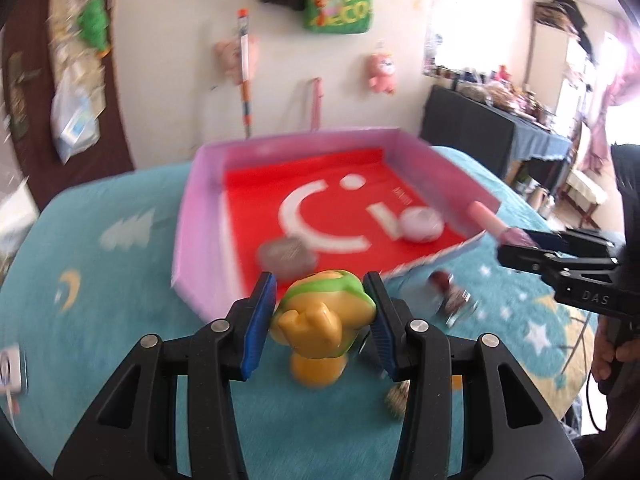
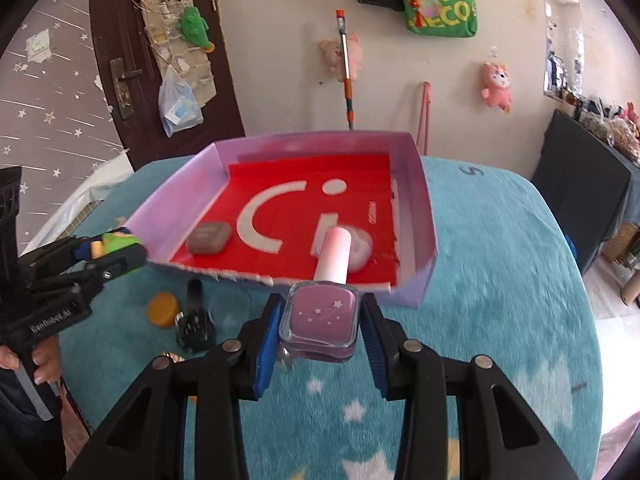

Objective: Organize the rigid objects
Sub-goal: 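Carry the toy figure and nail polish into the box and lower them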

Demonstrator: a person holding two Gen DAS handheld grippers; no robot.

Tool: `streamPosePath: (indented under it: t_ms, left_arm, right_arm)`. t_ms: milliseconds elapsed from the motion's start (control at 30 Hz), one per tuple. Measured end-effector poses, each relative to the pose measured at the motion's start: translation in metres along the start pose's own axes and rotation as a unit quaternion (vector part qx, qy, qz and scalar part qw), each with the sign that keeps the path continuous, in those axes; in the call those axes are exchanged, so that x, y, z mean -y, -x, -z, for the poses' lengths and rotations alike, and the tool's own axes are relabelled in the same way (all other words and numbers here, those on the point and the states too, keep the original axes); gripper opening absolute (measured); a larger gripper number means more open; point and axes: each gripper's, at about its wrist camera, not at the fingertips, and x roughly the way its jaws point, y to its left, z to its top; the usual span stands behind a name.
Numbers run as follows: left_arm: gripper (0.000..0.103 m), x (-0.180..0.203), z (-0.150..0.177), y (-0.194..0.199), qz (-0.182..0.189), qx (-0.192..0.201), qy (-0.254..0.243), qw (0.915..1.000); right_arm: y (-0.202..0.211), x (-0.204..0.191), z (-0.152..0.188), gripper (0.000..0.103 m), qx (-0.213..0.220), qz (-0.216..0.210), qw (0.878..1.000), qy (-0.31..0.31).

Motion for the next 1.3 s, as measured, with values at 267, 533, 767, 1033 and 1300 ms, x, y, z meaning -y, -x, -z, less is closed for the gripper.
streamPosePath:
  t_ms: [267,533,767,1033,1300]
  left_arm:
    - [0.043,0.028,-0.041,-0.055,0.056,-0.017,-0.086,0.9946]
    - [0.043,0.033,-0.044,-0.094,0.082,-0.063,-0.144,0.9842]
    - [0.043,0.032,-0.042,-0.11,0.098,-0.091,-0.178,0.9749]
    - [0.043,0.029,-0.044,-0.121,0.104,-0.106,-0.192,0.97]
    - [0.043,0.026,-0.041,-0.128,0.104,-0.12,-0.202,0.9665]
  right_arm:
    - [-0.038,0.001,-0.034,0.041,-0.032,-0.05,0.998,0.029]
    - [-0.072,-0.009,-0.043,0.041,-0.075,-0.067,0.991,0.083]
    - [-0.095,-0.013,-0.048,0.041,-0.107,-0.075,0.985,0.116]
    - [-0.108,-0.017,-0.054,0.041,-0.128,-0.077,0.98,0.133]
    - [-0.113,-0.02,-0.056,0.041,-0.144,-0.073,0.977,0.14]
